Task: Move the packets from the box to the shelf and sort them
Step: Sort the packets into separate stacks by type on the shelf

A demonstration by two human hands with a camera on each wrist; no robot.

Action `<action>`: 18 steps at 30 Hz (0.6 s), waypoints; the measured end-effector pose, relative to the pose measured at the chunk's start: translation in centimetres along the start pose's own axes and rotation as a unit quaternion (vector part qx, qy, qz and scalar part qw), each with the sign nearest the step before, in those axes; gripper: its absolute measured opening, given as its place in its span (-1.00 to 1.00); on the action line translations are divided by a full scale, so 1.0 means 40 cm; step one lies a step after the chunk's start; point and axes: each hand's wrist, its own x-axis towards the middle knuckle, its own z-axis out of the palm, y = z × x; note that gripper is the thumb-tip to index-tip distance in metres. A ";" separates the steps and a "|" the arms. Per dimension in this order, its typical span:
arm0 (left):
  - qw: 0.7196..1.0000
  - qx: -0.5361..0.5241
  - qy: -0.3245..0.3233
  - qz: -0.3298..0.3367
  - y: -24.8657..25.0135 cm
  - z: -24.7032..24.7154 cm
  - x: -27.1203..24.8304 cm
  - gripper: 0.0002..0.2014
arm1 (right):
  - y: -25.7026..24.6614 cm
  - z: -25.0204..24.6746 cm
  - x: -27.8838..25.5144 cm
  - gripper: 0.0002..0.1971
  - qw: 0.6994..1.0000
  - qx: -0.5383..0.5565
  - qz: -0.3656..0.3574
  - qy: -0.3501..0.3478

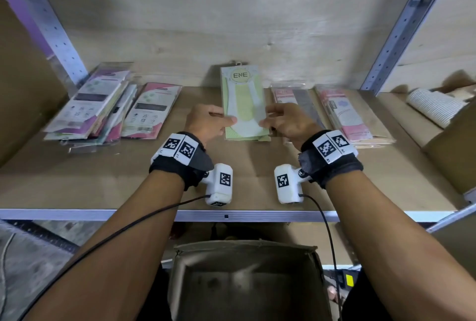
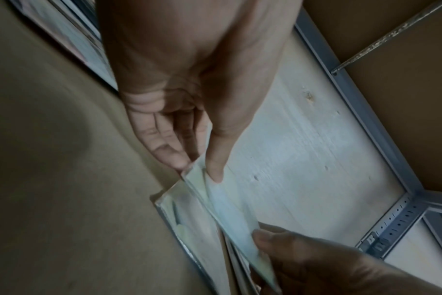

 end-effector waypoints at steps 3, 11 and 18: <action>1.000 0.022 0.000 0.000 0.004 0.011 0.018 -0.62 | 0.003 0.003 0.021 -0.50 0.998 -0.057 0.015 0.033; 0.998 0.067 -0.014 -0.017 -0.003 0.016 0.033 -0.51 | -0.003 0.006 0.032 -0.35 0.982 -0.178 0.019 0.066; 0.998 0.054 -0.018 -0.024 -0.011 0.023 0.035 -0.42 | -0.004 0.010 0.014 -0.50 0.967 -0.244 0.008 0.078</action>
